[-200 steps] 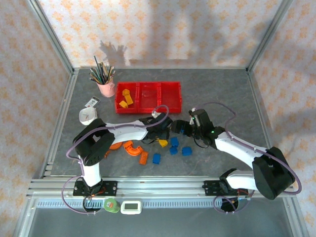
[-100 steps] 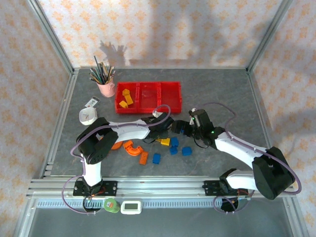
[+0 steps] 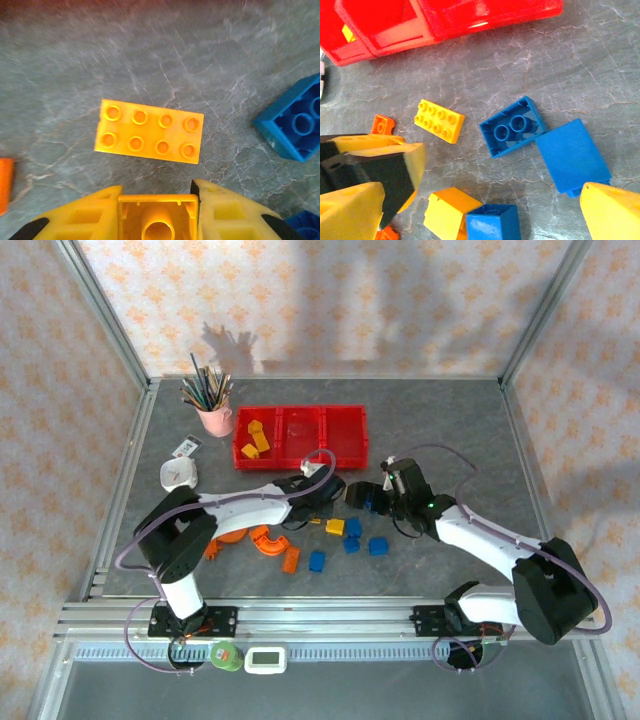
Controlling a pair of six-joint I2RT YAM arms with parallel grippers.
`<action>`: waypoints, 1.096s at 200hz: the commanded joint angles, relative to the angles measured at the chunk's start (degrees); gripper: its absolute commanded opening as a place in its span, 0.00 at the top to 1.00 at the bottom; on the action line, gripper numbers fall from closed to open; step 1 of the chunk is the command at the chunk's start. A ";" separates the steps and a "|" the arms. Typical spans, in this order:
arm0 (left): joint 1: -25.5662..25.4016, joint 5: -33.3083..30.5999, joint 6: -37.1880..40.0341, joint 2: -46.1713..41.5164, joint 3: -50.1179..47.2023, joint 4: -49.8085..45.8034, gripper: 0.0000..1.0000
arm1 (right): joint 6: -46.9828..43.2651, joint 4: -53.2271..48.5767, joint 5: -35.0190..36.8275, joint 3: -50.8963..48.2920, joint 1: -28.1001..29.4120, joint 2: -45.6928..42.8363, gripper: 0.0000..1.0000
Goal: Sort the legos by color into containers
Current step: Pick up the lego from the center of the table, then place the lego in the container.
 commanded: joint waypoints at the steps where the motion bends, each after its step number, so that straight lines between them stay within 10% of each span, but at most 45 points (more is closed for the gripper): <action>1: 1.84 -4.36 0.41 -5.33 -1.41 -1.61 0.71 | -0.26 -1.20 -0.69 3.07 0.07 -1.11 0.00; 70: 16.45 -8.89 6.34 -9.94 3.87 -1.26 0.74 | 4.32 5.59 0.89 8.84 6.52 3.88 0.00; 175: 30.91 -5.10 12.18 11.54 23.60 1.68 0.74 | 3.61 7.31 4.84 13.63 6.81 9.35 0.00; 219: 31.76 -3.69 13.42 15.50 27.21 -1.69 0.53 | 2.61 6.17 4.60 13.92 6.48 9.09 0.00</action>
